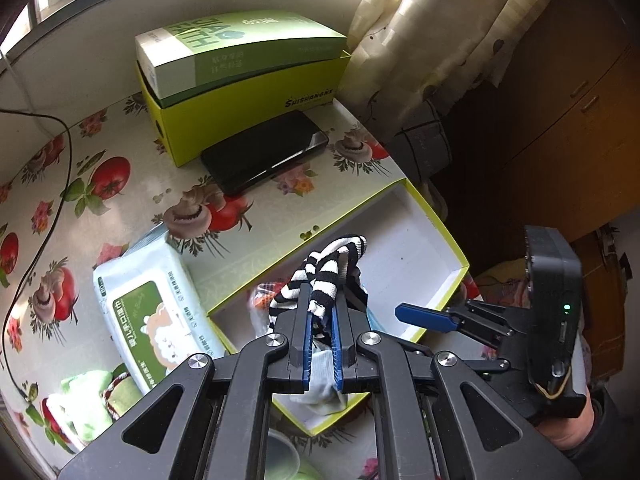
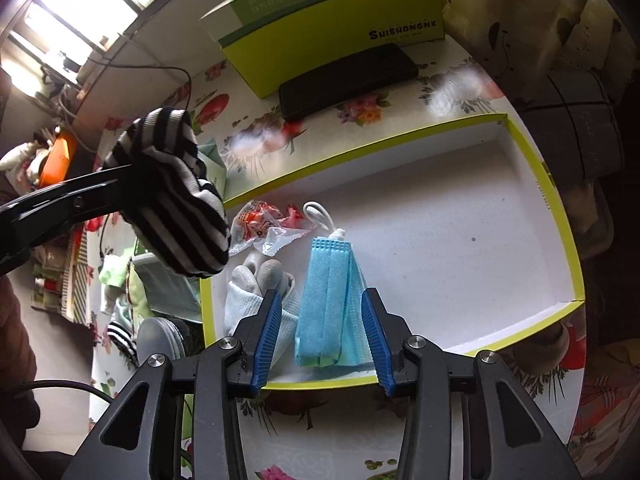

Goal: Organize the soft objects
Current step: 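Lower the mask and sock into the tray and open both tools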

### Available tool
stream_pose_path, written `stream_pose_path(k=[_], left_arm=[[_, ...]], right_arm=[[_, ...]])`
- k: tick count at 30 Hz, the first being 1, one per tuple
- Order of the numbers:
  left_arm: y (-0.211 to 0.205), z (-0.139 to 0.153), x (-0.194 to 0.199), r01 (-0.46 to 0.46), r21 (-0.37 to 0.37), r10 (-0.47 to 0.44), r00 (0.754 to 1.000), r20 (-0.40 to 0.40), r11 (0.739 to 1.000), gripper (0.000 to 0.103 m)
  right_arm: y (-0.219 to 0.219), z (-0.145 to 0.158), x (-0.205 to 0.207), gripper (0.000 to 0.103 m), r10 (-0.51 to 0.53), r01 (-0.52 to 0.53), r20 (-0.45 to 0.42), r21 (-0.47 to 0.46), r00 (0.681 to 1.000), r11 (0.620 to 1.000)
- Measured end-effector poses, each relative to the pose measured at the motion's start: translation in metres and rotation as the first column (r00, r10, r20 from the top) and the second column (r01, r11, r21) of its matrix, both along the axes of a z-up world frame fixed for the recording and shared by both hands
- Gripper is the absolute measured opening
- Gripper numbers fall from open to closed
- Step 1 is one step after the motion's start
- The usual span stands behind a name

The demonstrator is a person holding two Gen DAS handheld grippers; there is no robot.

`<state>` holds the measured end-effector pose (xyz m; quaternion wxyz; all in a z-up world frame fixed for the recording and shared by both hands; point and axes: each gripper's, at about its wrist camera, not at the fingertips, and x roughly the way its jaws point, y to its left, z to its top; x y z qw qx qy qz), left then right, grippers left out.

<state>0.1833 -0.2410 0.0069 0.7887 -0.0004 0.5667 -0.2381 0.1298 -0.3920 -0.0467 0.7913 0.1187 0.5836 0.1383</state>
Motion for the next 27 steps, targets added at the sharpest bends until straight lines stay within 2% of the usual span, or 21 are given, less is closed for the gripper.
stream_pose_path(k=[9, 14, 15, 19, 27], left_arm=[[-0.029, -0.040, 0.018, 0.043, 0.037, -0.040, 0.996, -0.085, 0.998, 0.008], [-0.035, -0.060, 0.024, 0.046, 0.068, -0.037, 0.991, -0.129, 0.997, 0.029], [-0.034, -0.061, 0.024, 0.039, 0.073, -0.030, 0.991, -0.129, 0.997, 0.031], [-0.029, -0.053, 0.022, 0.015, 0.064, -0.008, 0.994, -0.107, 0.998, 0.040], [-0.010, -0.024, 0.006, -0.016, 0.033, 0.018, 0.997, -0.075, 0.999, 0.040]], right_arm=[[-0.020, -0.001, -0.009, 0.041, -0.047, 0.047, -0.004, 0.005, 0.999, 0.999], [-0.021, 0.000, -0.010, 0.041, -0.051, 0.051, -0.002, 0.001, 0.999, 0.999], [-0.021, 0.001, -0.010, 0.041, -0.052, 0.052, -0.001, -0.001, 0.999, 0.999], [-0.022, 0.006, -0.012, 0.041, -0.059, 0.059, 0.007, -0.006, 0.998, 0.998], [-0.018, 0.031, -0.012, 0.041, -0.055, 0.057, 0.028, -0.071, 0.998, 0.996]])
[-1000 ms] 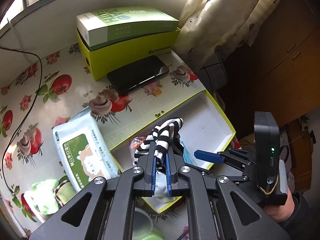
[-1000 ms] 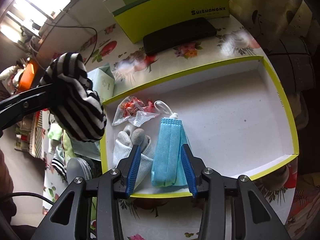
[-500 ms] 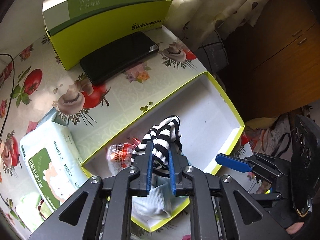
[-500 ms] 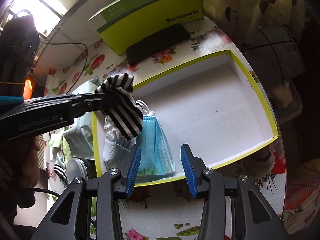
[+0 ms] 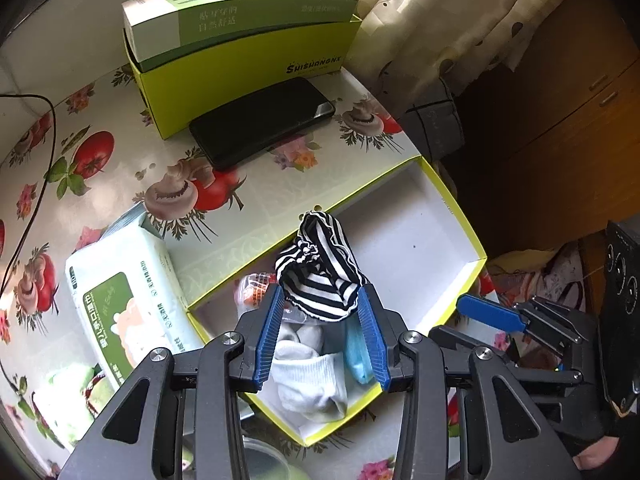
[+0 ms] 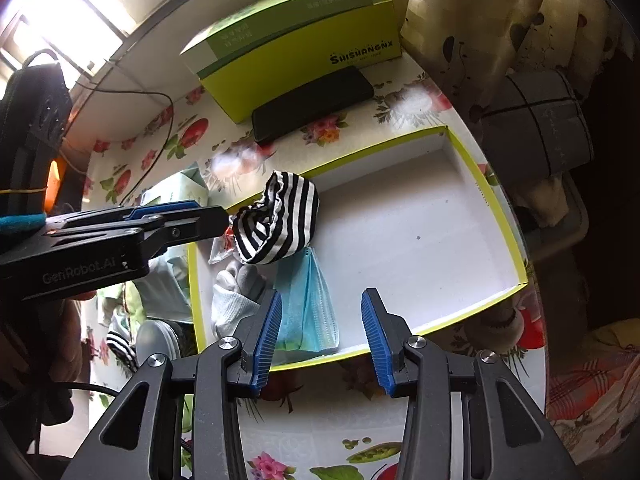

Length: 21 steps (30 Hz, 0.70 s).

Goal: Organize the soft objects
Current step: 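Lower the mask and sock into the tray and open both tools, then move both tools back toward the pile of soft items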

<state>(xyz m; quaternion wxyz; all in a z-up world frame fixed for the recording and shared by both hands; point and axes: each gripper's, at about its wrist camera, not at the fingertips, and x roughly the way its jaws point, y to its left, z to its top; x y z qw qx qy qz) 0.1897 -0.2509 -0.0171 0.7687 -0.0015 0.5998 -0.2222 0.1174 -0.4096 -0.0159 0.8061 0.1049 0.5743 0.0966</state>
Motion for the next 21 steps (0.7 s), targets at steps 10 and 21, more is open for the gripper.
stream_pose_path(k=[10, 21], left_arm=[[0.034, 0.047, -0.032, -0.048, -0.006, 0.048, 0.995, 0.089, 0.999, 0.040], [0.074, 0.075, -0.062, -0.117, -0.032, 0.120, 0.983, 0.140, 0.993, 0.040]], right_arm=[[0.031, 0.065, -0.011, 0.043, 0.063, -0.047, 0.111, -0.141, 0.992, 0.989], [0.078, 0.114, -0.025, 0.044, 0.184, -0.127, 0.200, -0.267, 0.962, 0.955]])
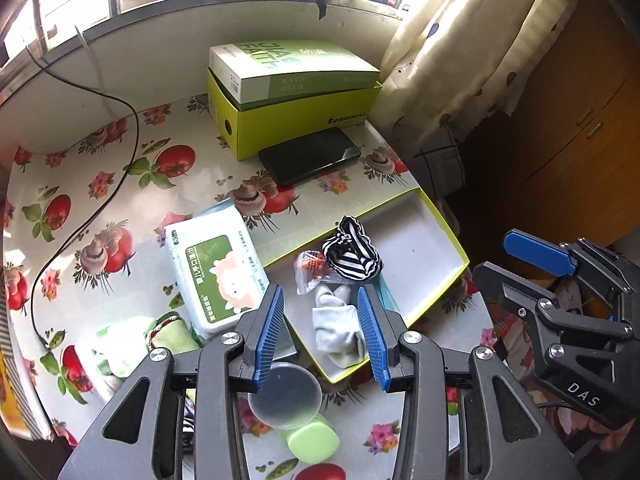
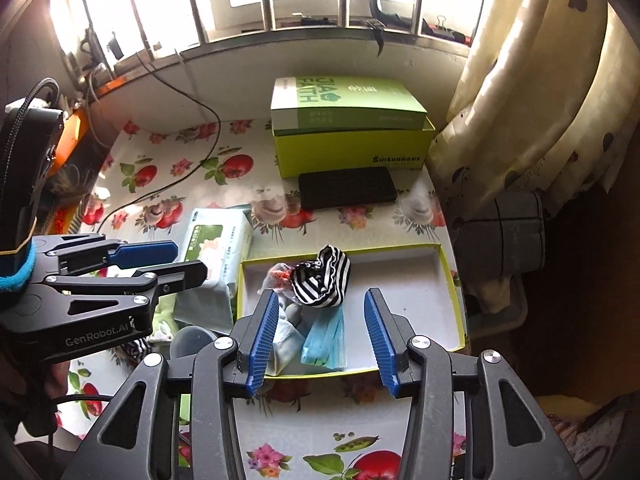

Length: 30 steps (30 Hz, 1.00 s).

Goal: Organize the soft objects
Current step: 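Move both tools back toward the pile of soft items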

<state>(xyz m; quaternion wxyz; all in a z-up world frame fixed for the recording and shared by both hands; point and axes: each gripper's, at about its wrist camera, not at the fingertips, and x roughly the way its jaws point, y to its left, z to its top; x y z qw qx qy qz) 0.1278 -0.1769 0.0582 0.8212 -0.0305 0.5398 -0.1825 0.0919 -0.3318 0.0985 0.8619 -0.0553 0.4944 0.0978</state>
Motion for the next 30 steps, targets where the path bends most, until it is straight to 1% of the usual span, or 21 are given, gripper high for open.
stream_pose_path(k=[2, 8, 16, 18, 21, 24, 26, 28, 30], left_arm=[[0.005, 0.004, -0.004, -0.010, -0.007, 0.010, 1.000, 0.010, 1.000, 0.040], [0.019, 0.014, -0.015, -0.032, -0.016, 0.032, 0.999, 0.032, 0.999, 0.040], [0.038, 0.016, -0.029, -0.065, -0.017, 0.065, 0.997, 0.040, 0.998, 0.040], [0.043, 0.016, -0.033, -0.077, -0.019, 0.078, 0.996, 0.040, 0.997, 0.040], [0.054, 0.014, -0.037, -0.100, -0.021, 0.101, 0.994, 0.039, 0.995, 0.040], [0.067, 0.012, -0.042, -0.129, -0.022, 0.130, 0.991, 0.037, 0.991, 0.040], [0.077, 0.011, -0.045, -0.150, -0.024, 0.151, 0.988, 0.035, 0.988, 0.040], [0.087, 0.010, -0.048, -0.172, -0.027, 0.173, 0.984, 0.034, 0.985, 0.040], [0.098, 0.009, -0.051, -0.197, -0.031, 0.198, 0.980, 0.033, 0.980, 0.040]], right_arm=[[0.006, 0.007, -0.003, 0.044, 0.013, -0.013, 0.013, -0.016, 1.000, 1.000], [0.022, 0.020, -0.010, 0.044, 0.046, -0.045, 0.031, -0.024, 0.998, 0.999], [0.031, 0.020, -0.015, 0.044, 0.066, -0.066, 0.000, 0.033, 0.998, 0.997], [0.035, 0.019, -0.016, 0.044, 0.066, -0.066, -0.003, 0.018, 0.998, 0.998], [0.047, 0.018, -0.019, 0.044, 0.084, -0.084, 0.012, -0.046, 0.996, 0.995], [0.063, 0.019, -0.020, 0.044, 0.122, -0.119, 0.026, -0.093, 0.992, 0.989], [0.073, 0.020, -0.019, 0.044, 0.149, -0.145, 0.027, -0.107, 0.989, 0.984], [0.082, 0.019, -0.016, 0.044, 0.181, -0.178, 0.017, -0.090, 0.983, 0.980], [0.090, 0.019, -0.012, 0.044, 0.223, -0.224, -0.012, -0.014, 0.975, 0.975]])
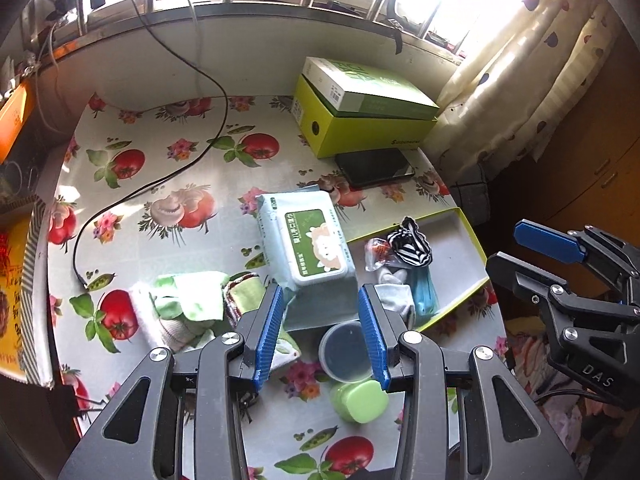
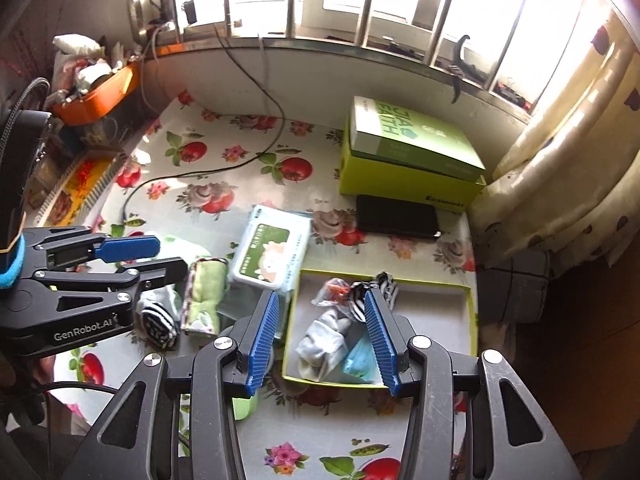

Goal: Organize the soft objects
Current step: 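Move both tools back toward the pile of soft items, then grasp the white towel roll with the left tool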

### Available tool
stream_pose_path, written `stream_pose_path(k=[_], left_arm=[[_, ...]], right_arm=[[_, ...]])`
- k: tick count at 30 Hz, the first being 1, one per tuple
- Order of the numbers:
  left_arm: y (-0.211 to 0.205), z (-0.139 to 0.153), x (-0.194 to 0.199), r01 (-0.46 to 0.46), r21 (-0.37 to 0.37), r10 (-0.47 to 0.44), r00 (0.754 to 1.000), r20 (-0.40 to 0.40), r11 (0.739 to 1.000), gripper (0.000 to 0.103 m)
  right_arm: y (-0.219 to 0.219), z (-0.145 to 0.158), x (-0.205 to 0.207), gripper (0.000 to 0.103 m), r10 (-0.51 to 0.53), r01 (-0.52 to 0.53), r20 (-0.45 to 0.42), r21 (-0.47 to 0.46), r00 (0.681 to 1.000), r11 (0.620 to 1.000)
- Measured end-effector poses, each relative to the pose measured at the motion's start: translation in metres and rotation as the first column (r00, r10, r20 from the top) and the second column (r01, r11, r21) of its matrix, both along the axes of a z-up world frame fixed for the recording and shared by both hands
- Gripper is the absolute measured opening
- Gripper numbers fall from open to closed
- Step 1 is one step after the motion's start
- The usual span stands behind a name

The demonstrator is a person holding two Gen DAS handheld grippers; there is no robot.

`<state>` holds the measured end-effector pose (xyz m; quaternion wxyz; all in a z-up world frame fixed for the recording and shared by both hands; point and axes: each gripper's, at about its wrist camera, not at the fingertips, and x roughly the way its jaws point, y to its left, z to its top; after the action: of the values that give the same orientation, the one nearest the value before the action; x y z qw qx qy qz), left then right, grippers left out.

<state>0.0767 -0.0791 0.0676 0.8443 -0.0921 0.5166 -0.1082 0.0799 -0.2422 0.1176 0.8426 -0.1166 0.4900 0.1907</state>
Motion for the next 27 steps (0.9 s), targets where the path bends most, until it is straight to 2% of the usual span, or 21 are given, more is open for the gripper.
stream_pose_path(k=[7, 17, 27], left_arm=[[0.032, -0.005, -0.009, -0.070, -0.013, 0.070, 0.998, -0.001, 0.997, 0.040], [0.066, -0.028, -0.023, -0.137, 0.016, 0.138, 0.990, -0.041, 0.990, 0.040], [0.100, -0.055, -0.034, -0.215, 0.021, 0.216, 0.971, -0.103, 0.976, 0.040]], right_arm=[[0.023, -0.009, 0.013, 0.044, 0.061, -0.045, -0.111, 0.137, 0.992, 0.990], [0.054, -0.034, 0.012, 0.044, 0.100, -0.087, -0.130, 0.104, 0.986, 0.991], [0.087, -0.074, -0.001, 0.044, 0.213, -0.189, -0.203, 0.132, 0.956, 0.973]])
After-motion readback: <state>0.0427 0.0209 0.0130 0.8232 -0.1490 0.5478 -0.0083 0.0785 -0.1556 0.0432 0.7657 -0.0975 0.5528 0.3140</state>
